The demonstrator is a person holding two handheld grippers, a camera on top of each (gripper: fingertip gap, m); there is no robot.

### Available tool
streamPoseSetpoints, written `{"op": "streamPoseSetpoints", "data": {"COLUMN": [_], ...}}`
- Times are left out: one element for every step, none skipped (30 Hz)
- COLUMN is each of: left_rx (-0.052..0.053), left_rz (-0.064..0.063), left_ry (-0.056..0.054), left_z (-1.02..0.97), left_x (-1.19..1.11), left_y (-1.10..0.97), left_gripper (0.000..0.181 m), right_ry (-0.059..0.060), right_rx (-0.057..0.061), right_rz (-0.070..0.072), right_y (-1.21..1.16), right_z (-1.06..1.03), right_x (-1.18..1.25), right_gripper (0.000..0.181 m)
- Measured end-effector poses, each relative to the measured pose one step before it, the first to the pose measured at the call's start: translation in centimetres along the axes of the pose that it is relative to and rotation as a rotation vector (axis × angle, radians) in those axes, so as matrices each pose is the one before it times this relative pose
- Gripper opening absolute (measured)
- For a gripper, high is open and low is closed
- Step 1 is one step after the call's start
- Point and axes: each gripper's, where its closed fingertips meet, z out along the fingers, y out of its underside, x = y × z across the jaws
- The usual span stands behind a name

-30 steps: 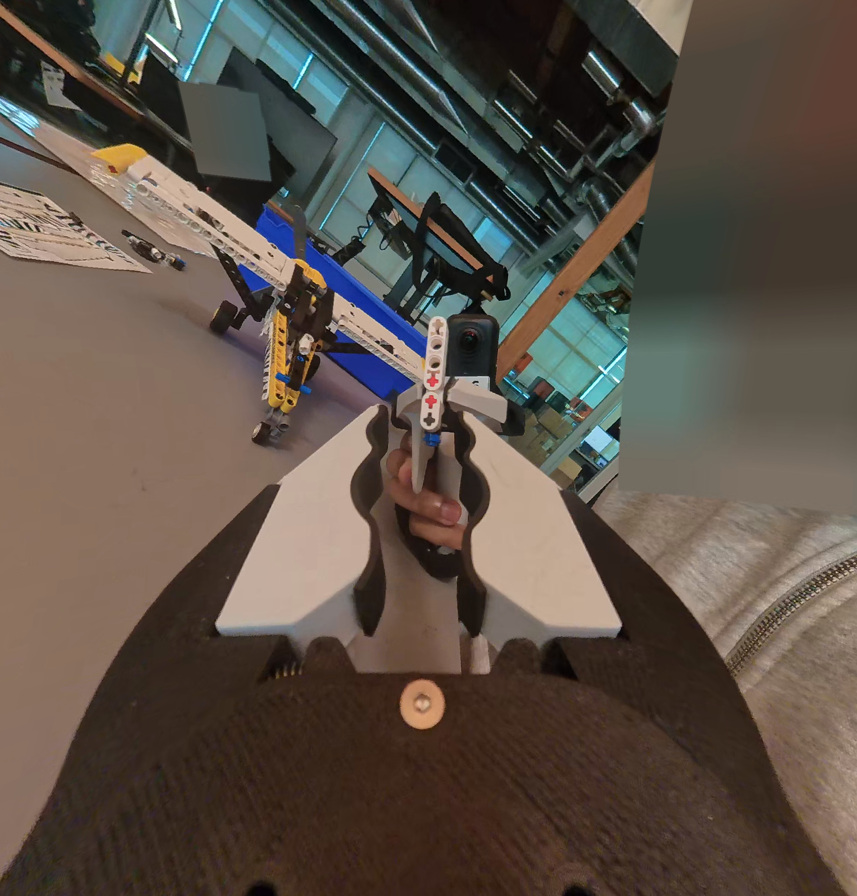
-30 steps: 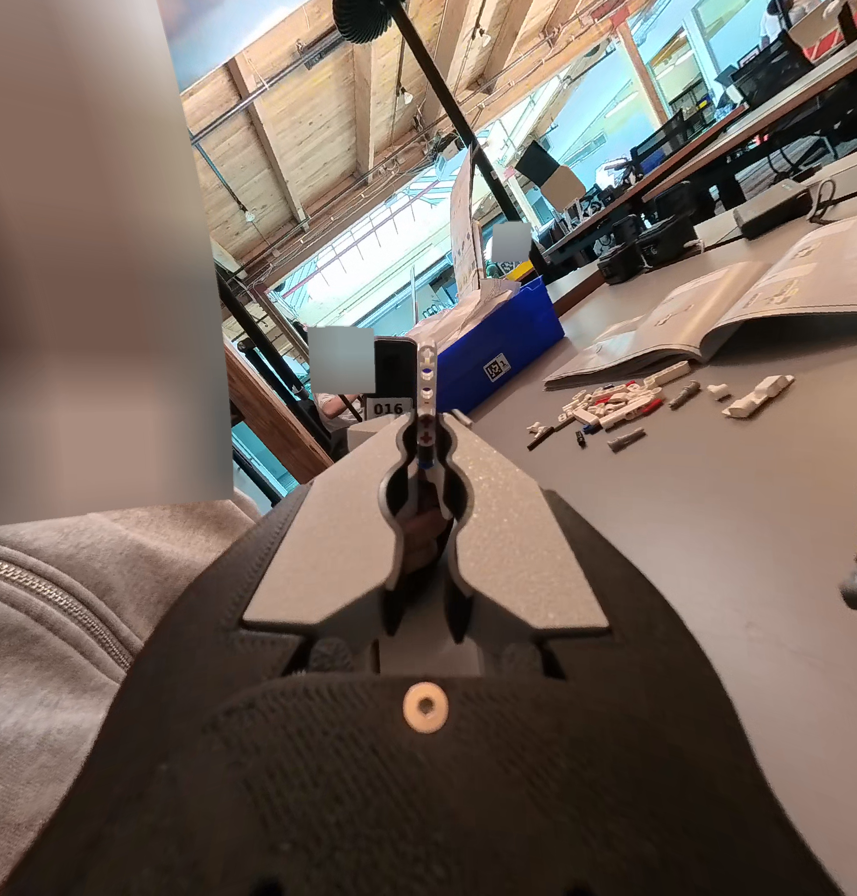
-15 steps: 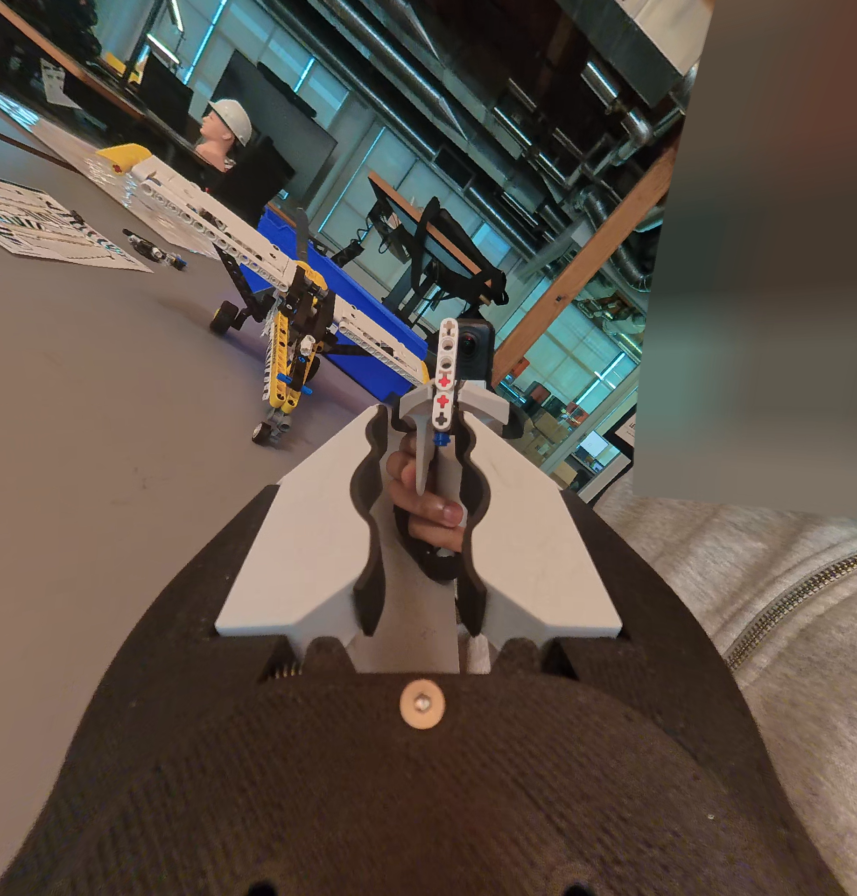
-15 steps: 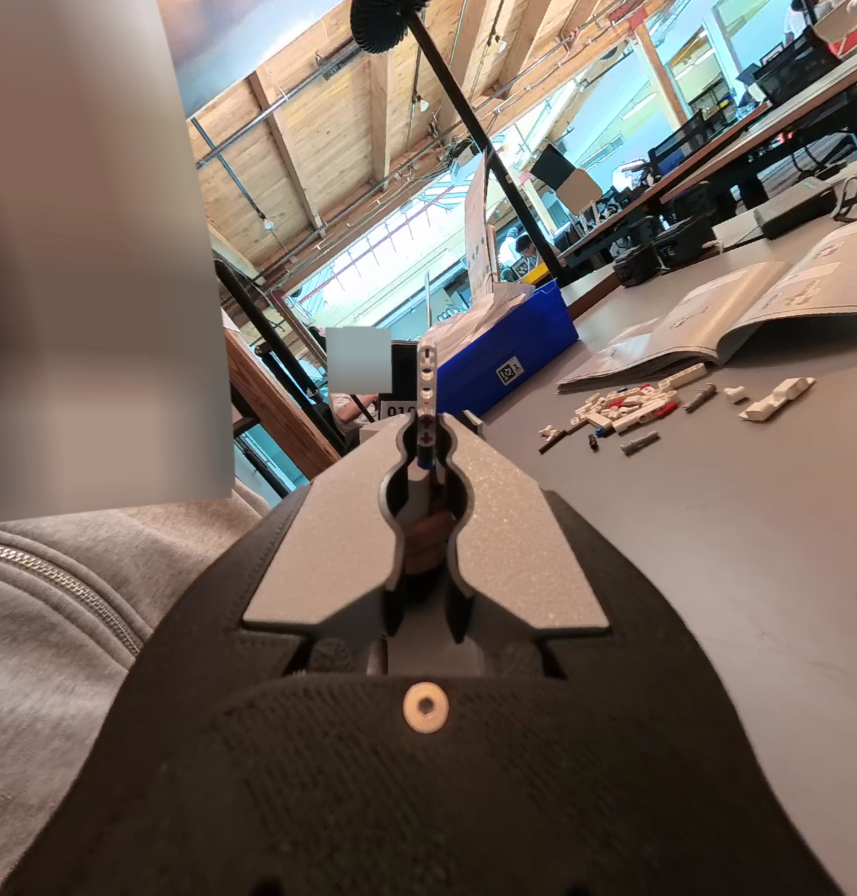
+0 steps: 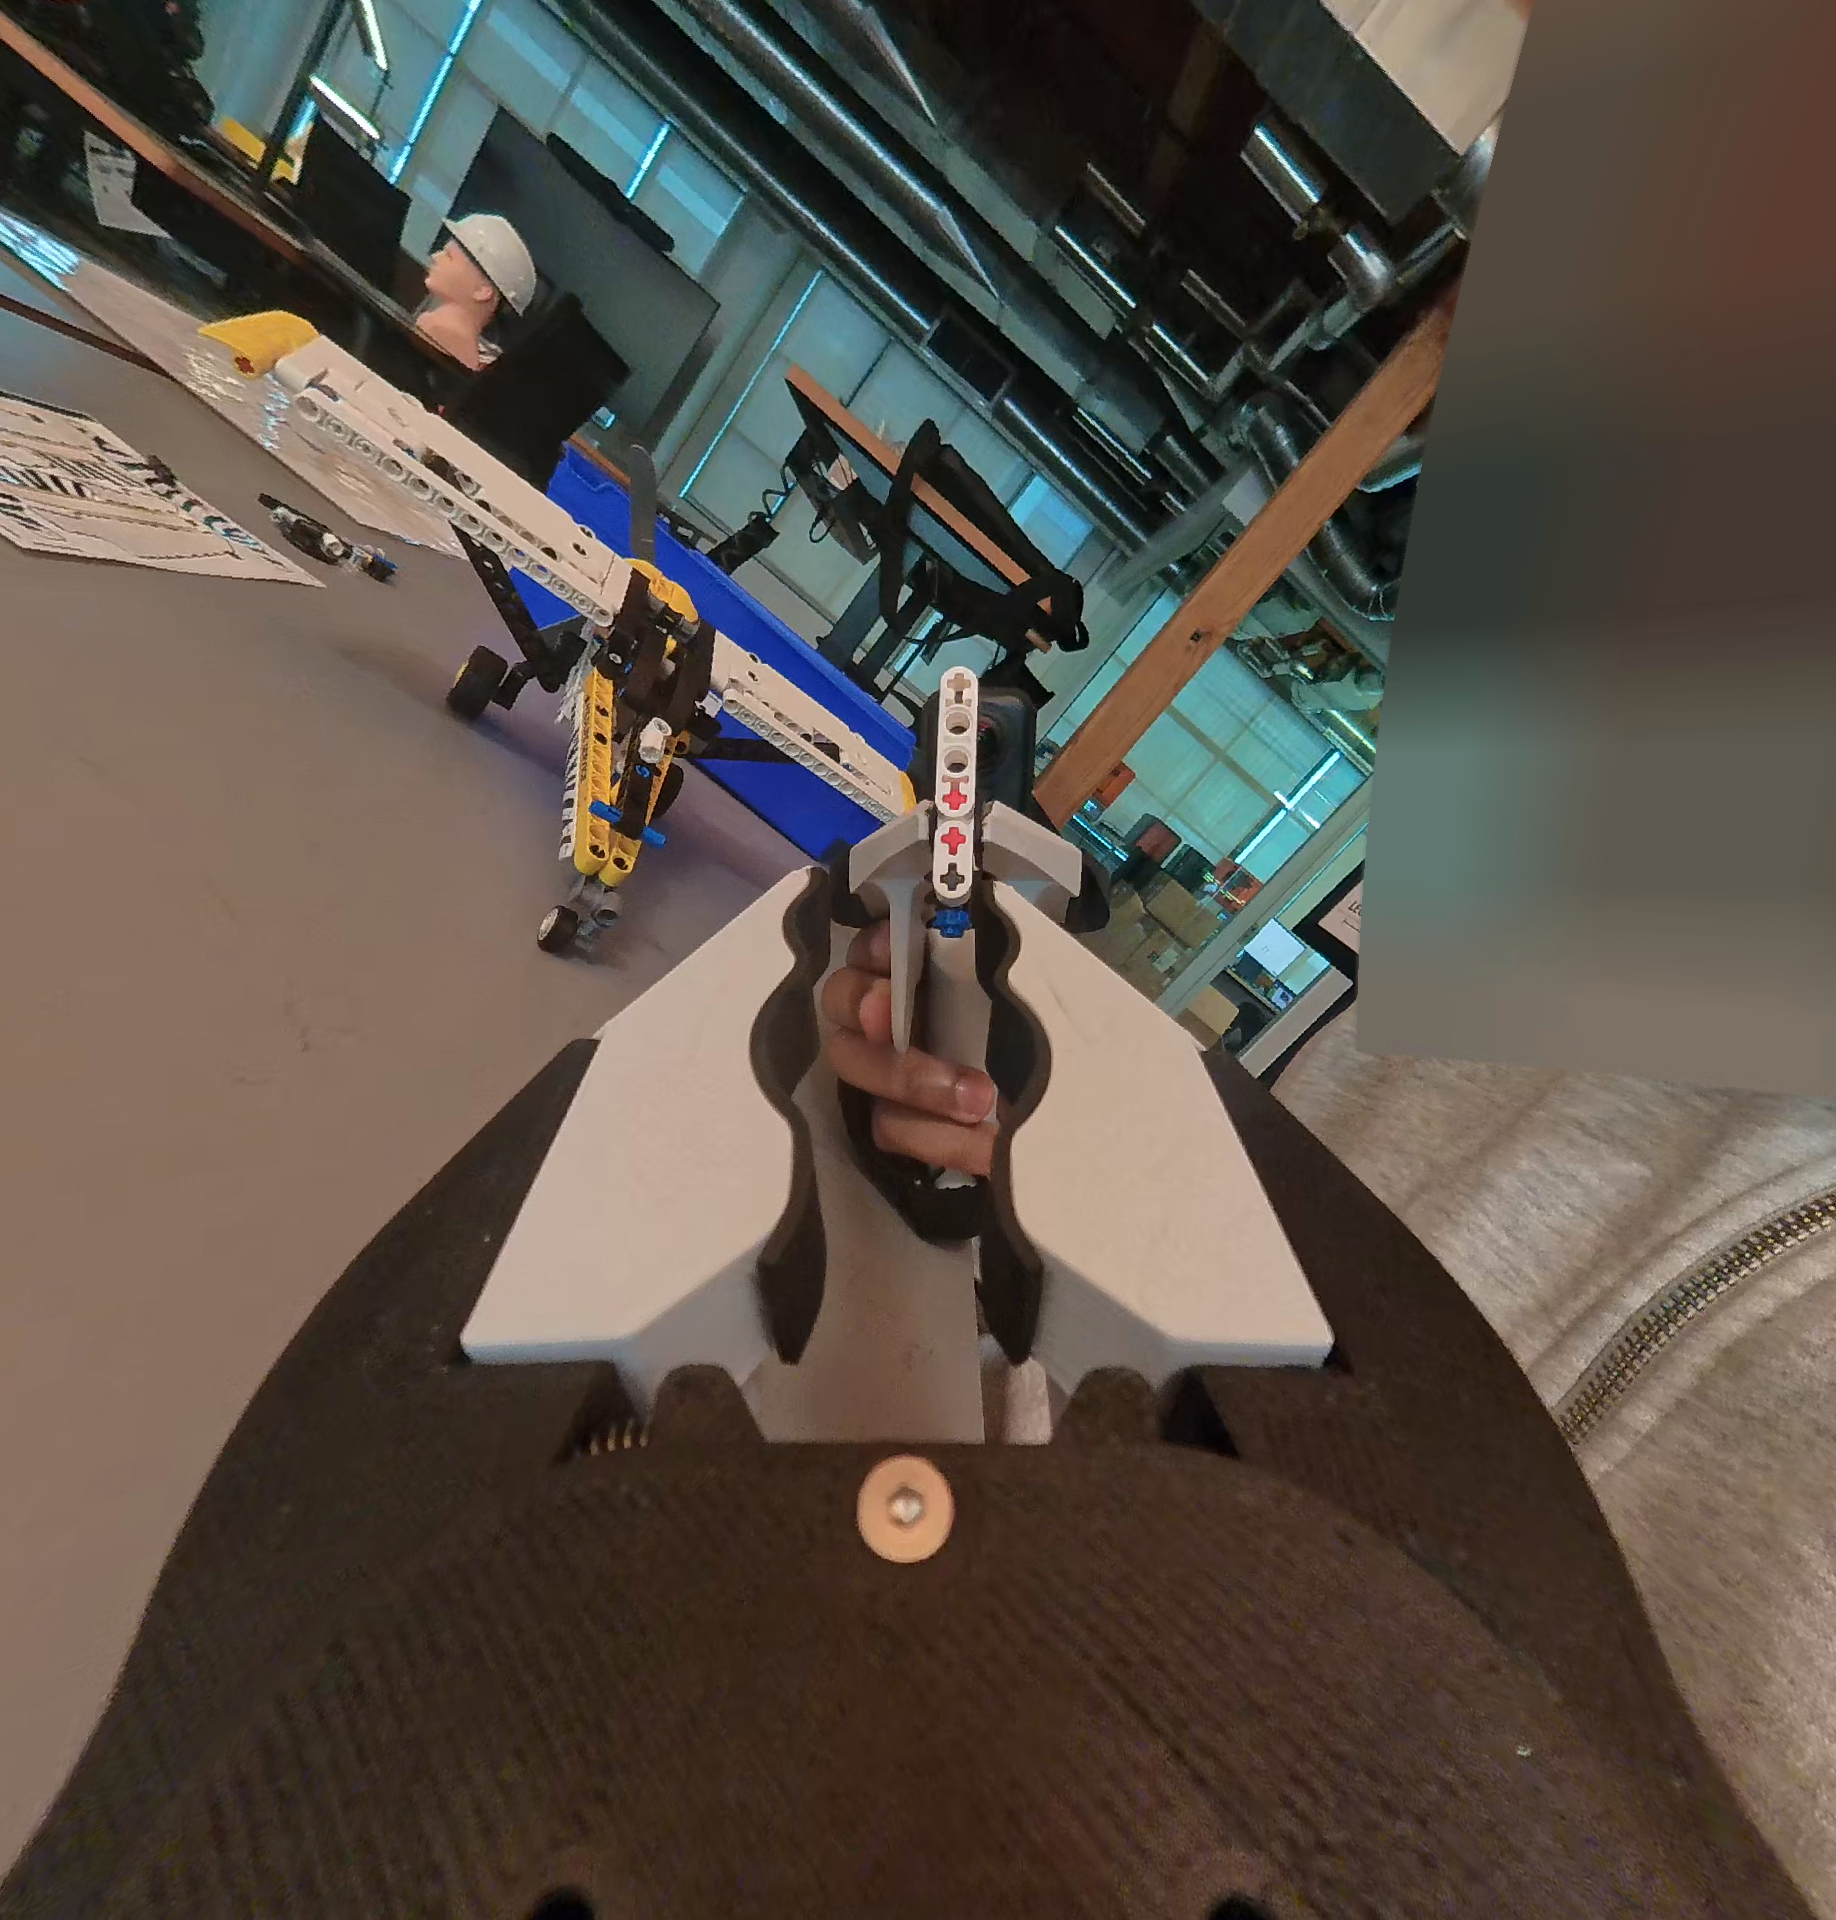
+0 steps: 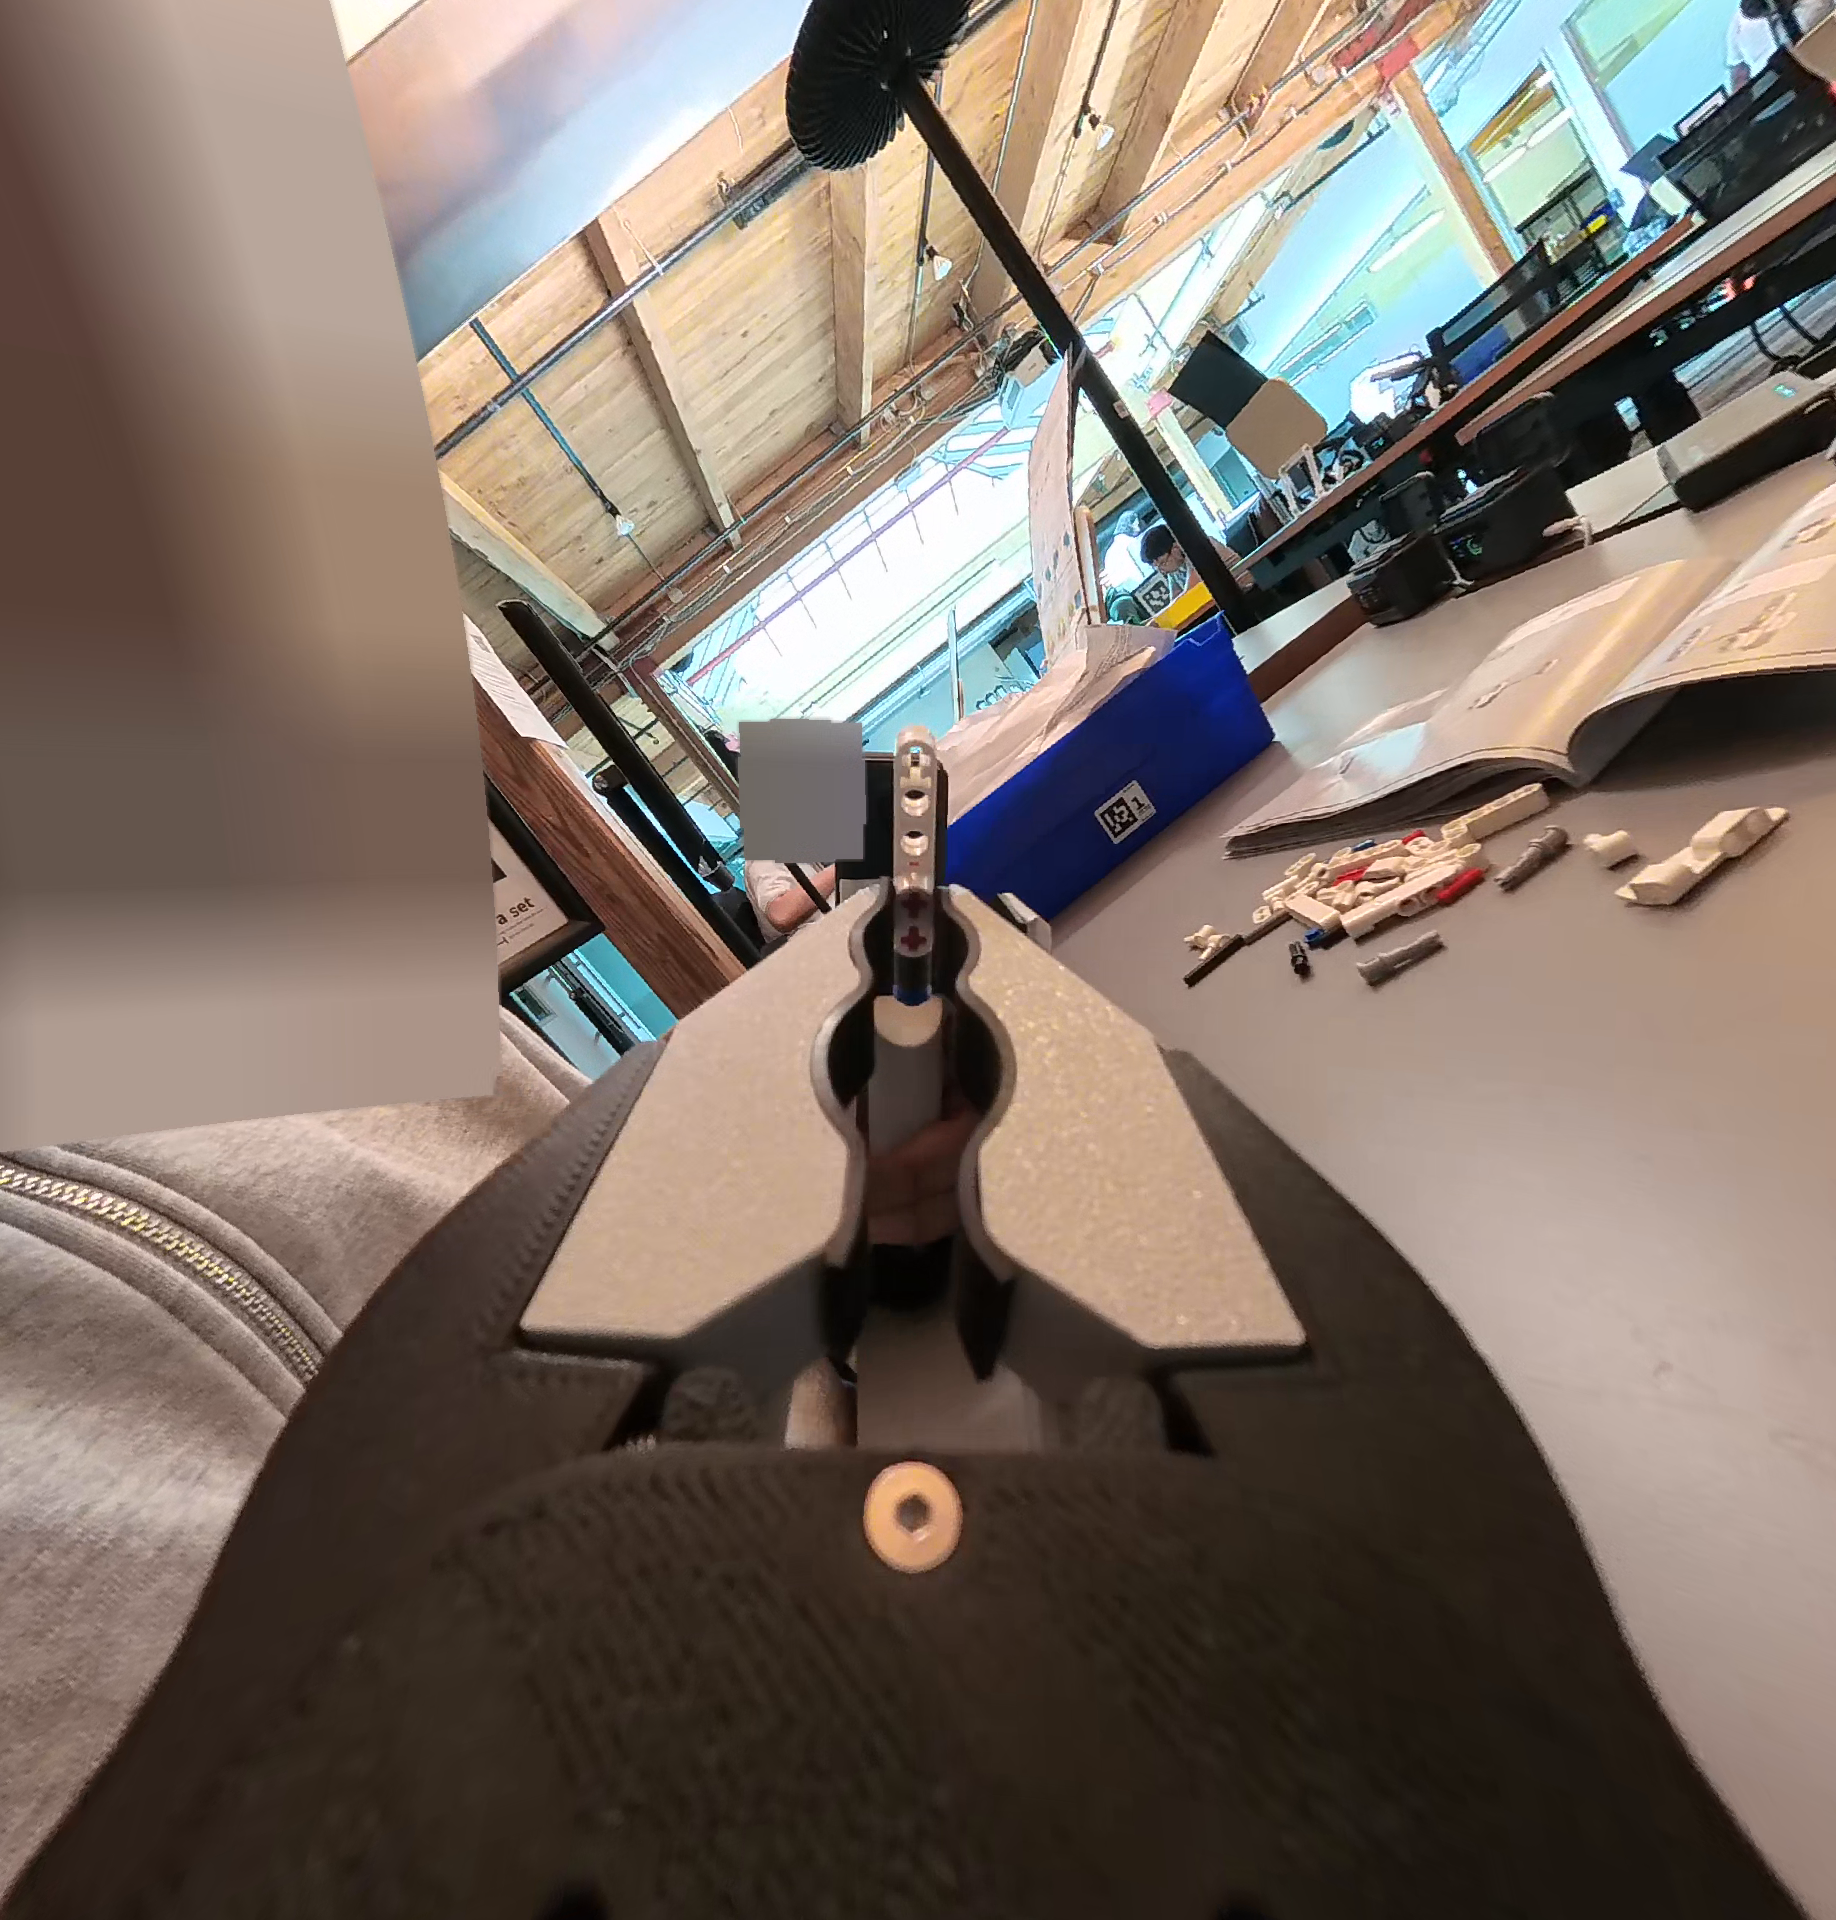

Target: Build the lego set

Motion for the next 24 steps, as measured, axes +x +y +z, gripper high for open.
{"op": "streamPoseSetpoints", "data": {"left_rx": [-0.0001,-0.0002,-0.0001,-0.0001,-0.0001,-0.0003,-0.0005,-0.0003,0.0002,0.0006,0.0007,0.0005,-0.0001,-0.0004,-0.0004,-0.0001,-0.0006,-0.0023,-0.0042,-0.0063,-0.0065,-0.0044,-0.0028,-0.0050], "left_rz": [-0.0005,-0.0004,0.0000,0.0000,-0.0001,-0.0005,-0.0004,-0.0006,-0.0003,0.0003,0.0010,0.0023,0.0044,0.0057,0.0066,0.0079,0.0076,0.0042,-0.0001,-0.0060,-0.0145,-0.0211,-0.0211,-0.0181], "left_ry": [0.0004,0.0006,-0.0001,-0.0001,0.0003,-0.0001,0.0004,0.0000,0.0004,-0.0006,-0.0019,-0.0043,-0.0047,-0.0038,-0.0076,-0.0093,-0.0107,-0.0124,-0.0059,0.0025,0.0061,0.0150,0.0256,0.0302], "left_z": [0.006,-0.002,0.011,0.000,0.008,0.005,0.006,0.005,0.001,-0.005,0.000,0.000,-0.010,0.000,0.005,0.014,0.008,0.031,0.042,0.063,0.050,0.037,0.018,0.041], "left_x": [-0.002,0.011,-0.007,-0.002,0.001,-0.008,0.004,-0.006,0.008,-0.005,-0.023,-0.036,-0.028,0.000,-0.046,-0.060,-0.084,-0.125,-0.074,-0.025,-0.042,0.026,0.185,0.291], "left_y": [0.007,0.003,0.014,0.001,0.000,0.010,0.005,0.010,-0.002,-0.006,-0.001,-0.013,0.002,0.004,0.001,-0.012,0.001,0.027,0.067,0.080,0.096,0.075,0.078,0.114], "left_gripper": [0.025,0.025,0.025,0.025,0.025,0.025,0.025,0.025,0.025,0.025,0.026,0.027,0.027,0.027,0.027,0.028,0.028,0.029,0.028,0.028,0.028,0.028,0.025,0.022], "right_ry": [-0.0010,-0.0010,-0.0009,-0.0010,-0.0006,0.0001,0.0009,0.0037,0.0094,0.0160,0.0223,0.0313,0.0311,0.0141,0.0037,-0.0011,-0.0055,-0.0091,-0.0126,-0.0123,-0.0087,-0.0053,-0.0035,-0.0045], "right_rx": [0.0005,0.0005,0.0004,0.0006,0.0004,0.0000,-0.0004,-0.0009,-0.0013,-0.0011,-0.0007,0.0000,-0.0011,-0.0050,-0.0101,-0.0137,-0.0130,-0.0090,-0.0044,-0.0016,0.0007,0.0006,-0.0017,-0.0037], "right_rz": [0.0006,0.0007,0.0008,0.0009,0.0005,-0.0004,-0.0013,-0.0037,-0.0082,-0.0117,-0.0114,-0.0090,-0.0058,-0.0042,-0.0012,0.0041,0.0093,0.0103,0.0074,0.0034,-0.0007,-0.0042,-0.0051,-0.0044], "right_y": [-0.019,-0.006,-0.005,-0.002,-0.010,0.000,0.005,0.014,0.025,0.017,0.013,-0.012,0.005,0.066,0.148,0.188,0.194,0.142,0.068,0.026,0.000,-0.003,0.026,0.067], "right_z": [-0.015,-0.005,-0.005,0.001,-0.011,0.000,0.006,0.002,0.029,0.014,0.033,0.022,0.041,0.071,0.097,0.129,0.114,0.072,0.035,-0.001,-0.007,-0.009,0.020,0.039], "right_x": [-0.013,-0.008,-0.006,0.002,-0.013,0.005,-0.006,0.015,0.051,0.115,0.207,0.361,0.361,0.157,0.029,0.004,-0.010,-0.064,-0.120,-0.132,-0.132,-0.119,-0.102,-0.111], "right_gripper": [0.005,0.005,0.005,0.005,0.005,0.005,0.005,0.005,0.005,0.005,0.005,0.005,0.005,0.005,0.005,0.005,0.005,0.005,0.005,0.005,0.005,0.005,0.005,0.005]}}
